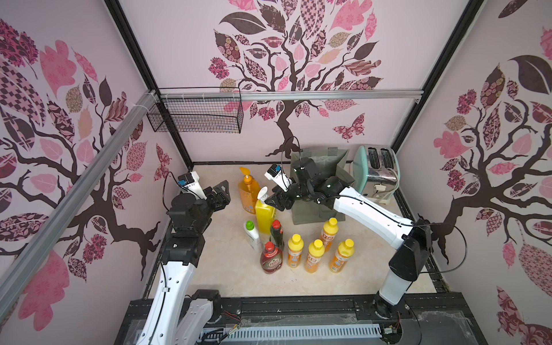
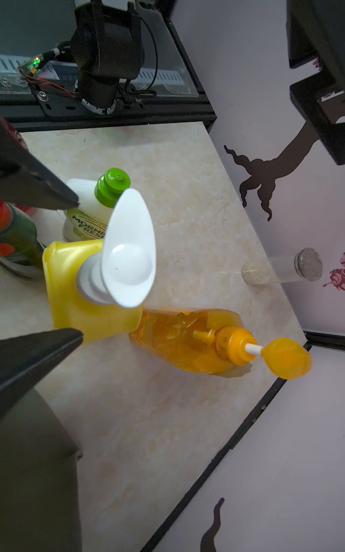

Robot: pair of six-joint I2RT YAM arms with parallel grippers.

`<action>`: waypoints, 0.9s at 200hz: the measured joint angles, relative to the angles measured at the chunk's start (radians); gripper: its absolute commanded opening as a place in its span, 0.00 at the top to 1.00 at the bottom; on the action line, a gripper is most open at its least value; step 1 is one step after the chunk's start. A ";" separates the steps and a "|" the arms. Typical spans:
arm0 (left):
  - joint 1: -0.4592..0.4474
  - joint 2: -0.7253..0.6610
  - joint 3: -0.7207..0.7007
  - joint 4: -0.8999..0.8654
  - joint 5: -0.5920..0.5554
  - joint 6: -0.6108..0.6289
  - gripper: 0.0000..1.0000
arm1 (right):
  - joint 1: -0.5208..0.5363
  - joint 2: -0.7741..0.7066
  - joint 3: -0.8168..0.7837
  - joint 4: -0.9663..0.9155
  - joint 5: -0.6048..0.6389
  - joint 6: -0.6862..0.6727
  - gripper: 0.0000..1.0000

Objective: Pack dish soap into the shopping bag
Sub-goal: Pick up the bottle of dish soap at the center of the board.

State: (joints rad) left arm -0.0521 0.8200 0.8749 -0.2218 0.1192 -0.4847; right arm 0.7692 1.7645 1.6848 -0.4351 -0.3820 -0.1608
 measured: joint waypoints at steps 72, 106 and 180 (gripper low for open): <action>0.000 0.027 0.000 0.003 0.044 0.007 0.14 | 0.001 0.067 -0.030 0.085 -0.013 0.007 0.37; -0.001 0.031 0.000 0.003 0.052 0.010 0.13 | 0.005 0.069 -0.047 0.133 -0.021 0.021 0.41; -0.001 0.031 0.000 0.003 0.059 0.010 0.13 | 0.020 0.113 -0.048 0.211 -0.024 0.035 0.54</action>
State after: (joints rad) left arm -0.0528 0.8513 0.8749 -0.2184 0.1780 -0.4744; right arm 0.7891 1.8774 1.6371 -0.2241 -0.4061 -0.1257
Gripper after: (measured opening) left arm 0.873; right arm 0.499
